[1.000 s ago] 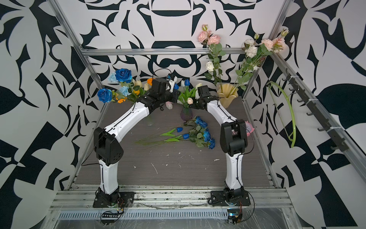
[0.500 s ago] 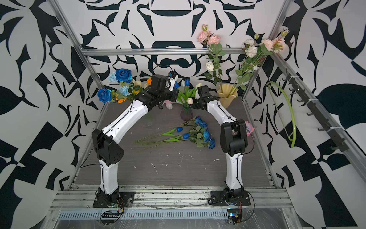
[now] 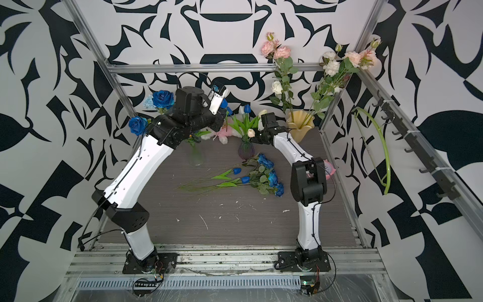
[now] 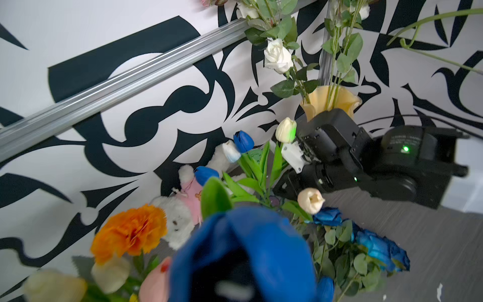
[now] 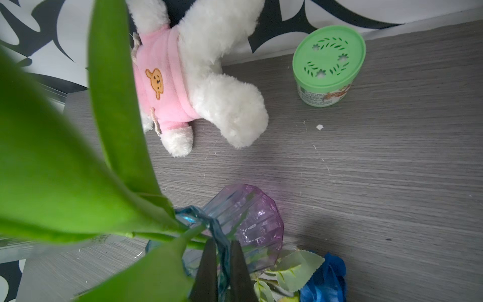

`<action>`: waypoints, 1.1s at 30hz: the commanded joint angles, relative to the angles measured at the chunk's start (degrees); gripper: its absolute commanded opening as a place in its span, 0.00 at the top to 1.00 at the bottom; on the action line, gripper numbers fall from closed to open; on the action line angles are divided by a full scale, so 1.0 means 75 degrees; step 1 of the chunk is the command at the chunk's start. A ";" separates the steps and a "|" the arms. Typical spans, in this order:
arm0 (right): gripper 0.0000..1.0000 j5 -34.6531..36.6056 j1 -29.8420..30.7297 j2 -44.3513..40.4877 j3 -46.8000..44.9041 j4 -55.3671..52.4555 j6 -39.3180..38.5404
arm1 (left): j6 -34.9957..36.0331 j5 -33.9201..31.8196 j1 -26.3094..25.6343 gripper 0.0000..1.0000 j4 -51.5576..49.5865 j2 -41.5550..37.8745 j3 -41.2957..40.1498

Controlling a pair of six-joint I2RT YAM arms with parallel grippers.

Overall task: Pick out blue flowers from the vase
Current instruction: Pick up the flower from the vase, then place the flower at the center of the board.

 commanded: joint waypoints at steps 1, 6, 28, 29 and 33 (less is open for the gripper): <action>1.00 0.0015 -0.0055 -0.0359 0.0055 -0.0064 -0.0031 | 0.0368 -0.0603 -0.0319 1.00 -0.1254 -0.0445 0.0043; 1.00 -0.0006 -0.0059 -0.0376 0.0055 -0.0085 -0.0065 | 0.0256 -0.1303 -0.1016 1.00 -0.2998 -0.0435 -0.0324; 1.00 -0.0542 -0.0310 -0.0196 0.0443 -0.0483 -0.0570 | 0.0745 -0.3635 -0.1806 0.84 -0.1518 0.1691 -0.4208; 1.00 -0.0548 -0.0318 -0.0196 0.0455 -0.0497 -0.0603 | 0.0786 -0.3635 -0.1806 0.79 -0.1348 0.1810 -0.4233; 1.00 -0.0560 -0.0334 -0.0216 0.0469 -0.0537 -0.0620 | 0.0868 -0.3570 -0.1806 0.61 -0.1021 0.2310 -0.4048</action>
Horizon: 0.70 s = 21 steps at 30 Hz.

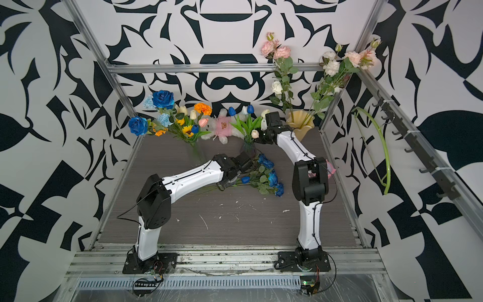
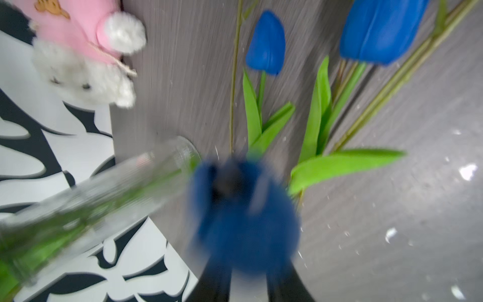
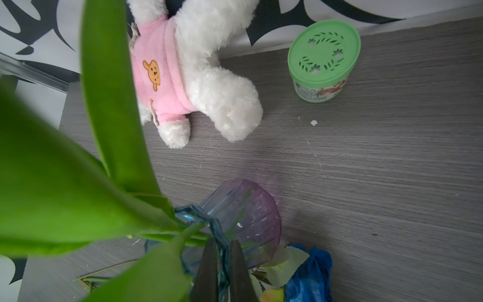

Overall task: Pick out blue flowers from the vase
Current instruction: Place the flower at the center of the board.

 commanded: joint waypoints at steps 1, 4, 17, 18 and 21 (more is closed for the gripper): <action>1.00 -0.0073 -0.0037 -0.0219 0.0344 -0.0150 -0.0201 | 0.0092 0.0075 -0.0025 0.54 0.0530 0.0390 0.0074; 1.00 -0.0038 -0.0049 -0.0219 0.0386 -0.0205 -0.0243 | -0.0052 0.0264 -0.0025 0.40 0.1111 -0.0017 -0.0228; 1.00 -0.0219 -0.0060 -0.0239 0.0357 -0.0232 -0.0345 | -0.1634 0.2770 0.1041 0.19 0.2961 -0.2018 -0.0420; 1.00 -0.0240 -0.0061 -0.0264 0.0320 -0.0204 -0.0345 | -0.1801 0.2969 0.1203 0.19 0.2999 -0.1989 -0.0276; 1.00 -0.0303 -0.0060 -0.0298 0.0284 -0.0188 -0.0377 | -0.2427 0.3547 0.1664 0.18 0.3171 -0.1788 0.0143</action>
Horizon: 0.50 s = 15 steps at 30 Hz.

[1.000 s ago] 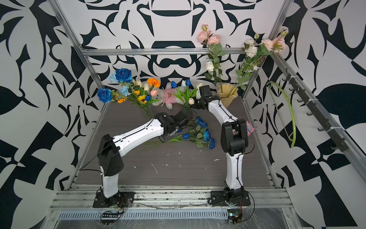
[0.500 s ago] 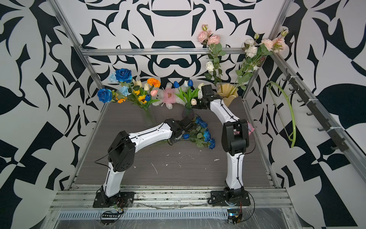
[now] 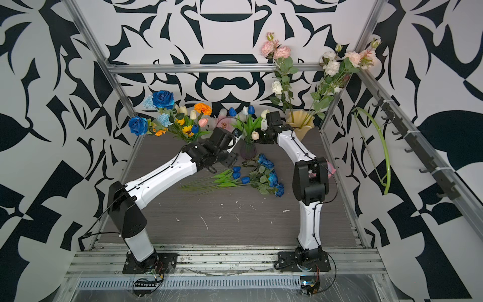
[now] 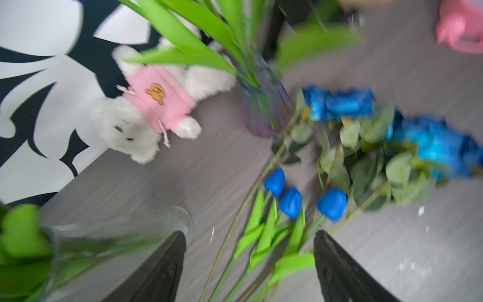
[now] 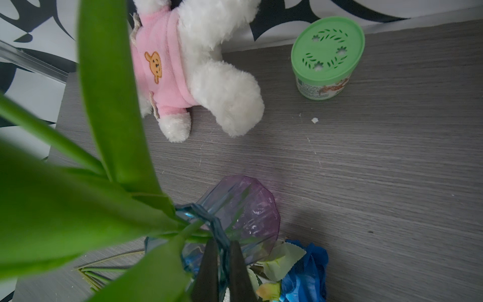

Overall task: Pick out blue flowers from the vase
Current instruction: Place the flower at the center of the board.

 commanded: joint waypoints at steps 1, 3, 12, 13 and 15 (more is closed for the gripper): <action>1.00 -0.0213 -0.0037 -0.0312 0.0160 0.0048 -0.0128 | -0.1004 0.1116 0.0474 0.18 0.0360 0.0261 0.0415; 1.00 -0.0260 -0.0034 -0.0341 0.0110 0.0089 -0.0130 | -0.1325 0.1672 0.0745 0.17 0.0612 0.0486 0.0672; 1.00 -0.0343 -0.0038 -0.0331 0.0051 0.0204 -0.0073 | -0.2254 0.3153 0.1249 0.17 0.1018 0.1912 0.2248; 1.00 -0.0350 -0.0047 -0.0325 0.0051 0.0216 -0.0067 | -0.2369 0.3234 0.1295 0.18 0.1121 0.2018 0.2292; 1.00 -0.0349 -0.0040 -0.0325 0.0064 0.0229 -0.0040 | -0.2586 0.3328 0.1381 0.19 0.1229 0.2297 0.2493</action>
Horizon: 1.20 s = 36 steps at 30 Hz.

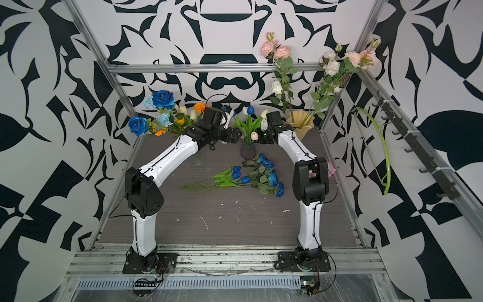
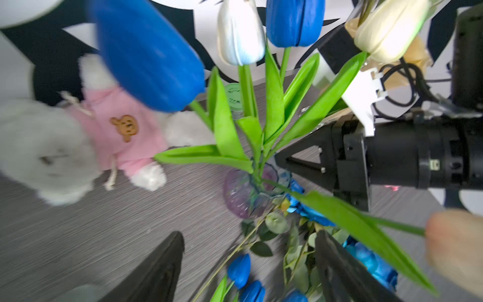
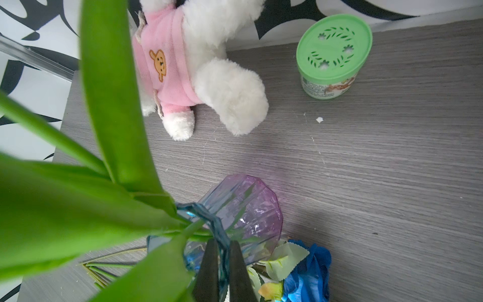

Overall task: Pick out blue flowers from the vase
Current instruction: Place the flower at the center of the board, then pick up the flower from the vase.

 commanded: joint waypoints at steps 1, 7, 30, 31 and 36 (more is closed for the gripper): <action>1.00 -0.0206 -0.0036 -0.0330 0.0065 0.0217 -0.0009 | -0.0553 0.0637 0.0148 0.20 0.0319 0.0421 0.0439; 1.00 -0.0217 -0.0043 -0.0381 0.0029 0.0231 -0.0021 | -0.0698 0.0461 0.0242 0.25 0.0476 0.0951 0.0916; 1.00 -0.0356 -0.0039 -0.0414 -0.0174 0.0423 0.0001 | -0.0833 0.0616 0.0322 0.58 0.1774 0.1828 0.1216; 1.00 -0.0360 -0.0042 -0.0415 -0.0187 0.0433 0.0010 | -0.0833 0.0629 0.0328 0.62 0.1814 0.1833 0.1208; 1.00 -0.0373 -0.0045 -0.0440 -0.0238 0.0494 0.0040 | -0.0801 0.0692 0.0329 0.78 0.2127 0.1778 0.1027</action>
